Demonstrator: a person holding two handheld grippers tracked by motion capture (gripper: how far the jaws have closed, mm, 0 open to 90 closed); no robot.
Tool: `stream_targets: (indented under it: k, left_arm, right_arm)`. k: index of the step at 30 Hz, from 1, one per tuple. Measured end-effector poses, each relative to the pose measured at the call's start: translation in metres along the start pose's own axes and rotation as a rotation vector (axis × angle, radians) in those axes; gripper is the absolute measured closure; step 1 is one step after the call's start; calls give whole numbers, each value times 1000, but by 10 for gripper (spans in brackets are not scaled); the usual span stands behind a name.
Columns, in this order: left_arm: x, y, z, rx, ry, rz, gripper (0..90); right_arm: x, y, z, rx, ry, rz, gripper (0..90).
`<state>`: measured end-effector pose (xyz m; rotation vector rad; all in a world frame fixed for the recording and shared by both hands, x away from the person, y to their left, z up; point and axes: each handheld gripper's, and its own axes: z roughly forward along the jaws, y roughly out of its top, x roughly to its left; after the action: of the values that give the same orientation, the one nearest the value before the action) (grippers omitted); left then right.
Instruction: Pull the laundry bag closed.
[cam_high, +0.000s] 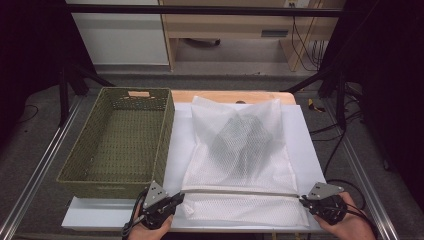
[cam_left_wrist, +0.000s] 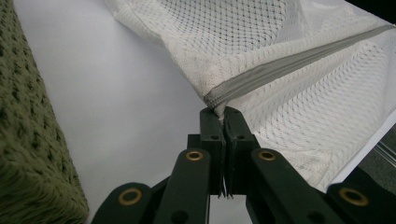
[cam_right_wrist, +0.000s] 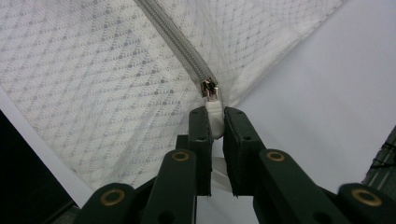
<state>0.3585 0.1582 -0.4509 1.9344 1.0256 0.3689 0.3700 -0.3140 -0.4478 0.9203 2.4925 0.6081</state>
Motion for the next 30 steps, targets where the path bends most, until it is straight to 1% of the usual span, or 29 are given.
stream_targets:
  k: [4,5,6,7,9,11,13,14,17,24,26,28,30]
  left_arm:
    - [-2,-1,2,6,1,8,882]
    - [-2,-1,2,6,1,8,882]
    - [-3,-2,4,19,6,21,882]
    - [-4,-3,5,24,7,25,882]
    - [-5,-4,7,27,8,24,882]
    - [-6,-4,8,39,7,32,881]
    - [-7,-5,9,40,7,36,881]
    - [-9,-5,11,46,6,45,881]
    - [-10,-5,12,58,18,60,881]
    - [-5,-8,14,78,43,47,878]
    - [-5,-9,14,87,48,48,877]
    - [-5,-9,15,87,55,50,875]
    - [-5,-10,15,95,63,63,871]
  right_arm:
    - [-2,-1,-1,0,-5,6,818]
    - [-3,-1,-1,-2,-8,0,818]
    - [-3,-1,-1,2,-9,8,818]
    - [-4,-1,-1,-1,-10,8,819]
    - [-5,-1,-1,-2,-10,10,819]
    - [-6,-2,-2,1,-11,15,819]
    - [-8,-3,-3,0,-13,13,818]
    - [-8,-4,-3,2,-12,22,818]
    - [-8,-7,-4,-2,-13,22,818]
    - [-3,-8,-2,-20,-2,28,817]
    - [-2,-8,0,-21,-2,28,817]
    - [-2,-7,1,-23,0,42,816]
    - [-1,-6,2,-25,-2,41,815]
